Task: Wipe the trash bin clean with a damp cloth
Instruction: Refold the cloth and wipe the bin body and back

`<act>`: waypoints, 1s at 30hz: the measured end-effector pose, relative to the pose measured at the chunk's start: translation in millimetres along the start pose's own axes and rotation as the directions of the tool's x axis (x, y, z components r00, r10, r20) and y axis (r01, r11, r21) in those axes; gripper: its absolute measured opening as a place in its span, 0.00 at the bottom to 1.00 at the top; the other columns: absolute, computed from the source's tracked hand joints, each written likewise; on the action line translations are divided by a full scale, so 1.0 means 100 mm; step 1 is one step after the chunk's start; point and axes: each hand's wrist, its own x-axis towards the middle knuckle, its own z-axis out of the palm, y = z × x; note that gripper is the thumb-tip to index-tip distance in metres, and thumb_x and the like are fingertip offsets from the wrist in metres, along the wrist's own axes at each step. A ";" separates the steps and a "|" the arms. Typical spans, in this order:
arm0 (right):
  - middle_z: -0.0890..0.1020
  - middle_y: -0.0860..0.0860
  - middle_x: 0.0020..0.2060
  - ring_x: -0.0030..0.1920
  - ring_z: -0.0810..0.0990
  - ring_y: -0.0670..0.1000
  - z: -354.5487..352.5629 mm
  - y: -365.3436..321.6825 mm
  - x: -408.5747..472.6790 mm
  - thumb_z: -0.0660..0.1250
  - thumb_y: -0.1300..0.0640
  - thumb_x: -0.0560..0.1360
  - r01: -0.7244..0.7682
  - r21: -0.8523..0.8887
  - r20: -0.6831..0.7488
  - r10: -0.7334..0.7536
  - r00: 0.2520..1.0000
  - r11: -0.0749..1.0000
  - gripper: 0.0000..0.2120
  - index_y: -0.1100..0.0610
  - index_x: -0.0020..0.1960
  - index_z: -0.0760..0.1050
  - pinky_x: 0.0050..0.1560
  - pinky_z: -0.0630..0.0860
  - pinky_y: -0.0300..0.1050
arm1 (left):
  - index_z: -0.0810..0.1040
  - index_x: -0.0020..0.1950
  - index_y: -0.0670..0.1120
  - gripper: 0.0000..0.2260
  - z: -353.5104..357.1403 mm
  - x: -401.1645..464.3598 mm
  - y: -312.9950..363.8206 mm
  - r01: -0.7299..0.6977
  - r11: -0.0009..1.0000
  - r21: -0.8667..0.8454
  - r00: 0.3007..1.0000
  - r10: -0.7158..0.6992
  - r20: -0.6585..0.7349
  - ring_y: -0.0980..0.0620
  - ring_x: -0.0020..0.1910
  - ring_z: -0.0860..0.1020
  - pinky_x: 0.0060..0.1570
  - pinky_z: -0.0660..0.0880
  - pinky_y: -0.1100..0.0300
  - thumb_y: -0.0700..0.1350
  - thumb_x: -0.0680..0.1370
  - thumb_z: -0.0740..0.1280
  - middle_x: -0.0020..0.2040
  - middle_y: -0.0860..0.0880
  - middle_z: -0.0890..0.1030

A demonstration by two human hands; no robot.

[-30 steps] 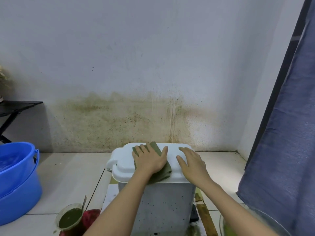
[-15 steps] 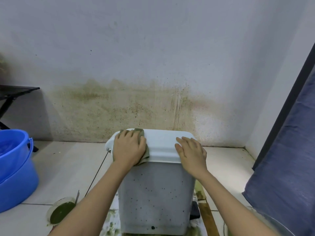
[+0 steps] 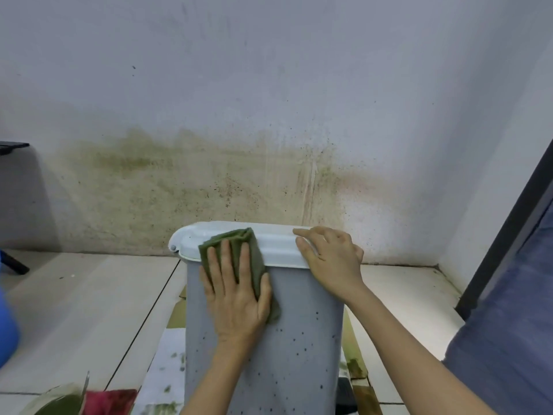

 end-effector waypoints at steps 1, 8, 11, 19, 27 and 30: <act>0.69 0.39 0.67 0.69 0.59 0.47 0.01 0.00 0.00 0.52 0.41 0.80 0.003 0.003 -0.011 -0.002 1.000 1.000 0.16 0.35 0.64 0.70 0.66 0.52 0.49 | 0.63 0.73 0.42 0.26 -0.02 0.12 -0.02 0.110 0.994 -0.004 0.994 -0.110 -0.014 0.39 0.75 0.54 0.73 0.49 0.43 0.55 0.80 0.51 0.73 0.39 0.63; 0.71 0.38 0.65 0.68 0.60 0.46 0.03 0.03 -0.01 0.54 0.42 0.79 -0.028 0.039 -0.022 0.029 0.999 0.999 0.14 0.34 0.63 0.71 0.65 0.53 0.48 | 0.57 0.76 0.47 0.24 0.07 -0.26 0.20 -0.382 0.923 -0.041 0.916 0.384 0.115 0.44 0.76 0.54 0.74 0.49 0.47 0.54 0.81 0.52 0.78 0.45 0.54; 0.71 0.39 0.65 0.69 0.59 0.46 0.00 0.01 -0.01 0.54 0.41 0.79 -0.026 0.055 -0.001 0.026 1.000 0.998 0.15 0.36 0.64 0.71 0.66 0.51 0.48 | 0.51 0.77 0.48 0.26 0.04 -0.66 -0.17 -0.281 0.960 -0.009 0.949 0.279 0.150 0.45 0.77 0.50 0.75 0.48 0.47 0.55 0.81 0.49 0.78 0.47 0.48; 0.71 0.40 0.65 0.69 0.59 0.48 0.03 -0.01 0.01 0.54 0.41 0.79 -0.039 0.023 -0.047 0.040 0.998 0.999 0.15 0.36 0.63 0.71 0.67 0.52 0.49 | 0.52 0.76 0.41 0.31 0.00 -0.31 0.00 0.198 0.980 0.012 0.961 -0.197 0.196 0.37 0.75 0.50 0.73 0.48 0.43 0.60 0.80 0.44 0.75 0.35 0.55; 0.73 0.41 0.64 0.69 0.60 0.50 0.07 0.03 0.07 0.54 0.43 0.79 -0.007 0.057 -0.062 0.011 0.998 0.998 0.15 0.37 0.63 0.72 0.67 0.52 0.51 | 0.54 0.77 0.50 0.25 0.02 -0.61 -0.32 0.042 0.999 0.010 0.986 -0.043 0.163 0.39 0.76 0.48 0.73 0.50 0.43 0.57 0.81 0.46 0.78 0.44 0.48; 0.72 0.41 0.64 0.69 0.60 0.50 0.08 0.02 0.12 0.54 0.42 0.79 -0.013 0.048 -0.044 0.015 0.999 0.999 0.15 0.37 0.63 0.72 0.67 0.52 0.52 | 0.57 0.76 0.48 0.25 0.11 -0.39 -0.05 0.070 0.997 -0.014 0.985 -0.067 0.161 0.37 0.75 0.49 0.73 0.47 0.42 0.56 0.81 0.48 0.77 0.40 0.52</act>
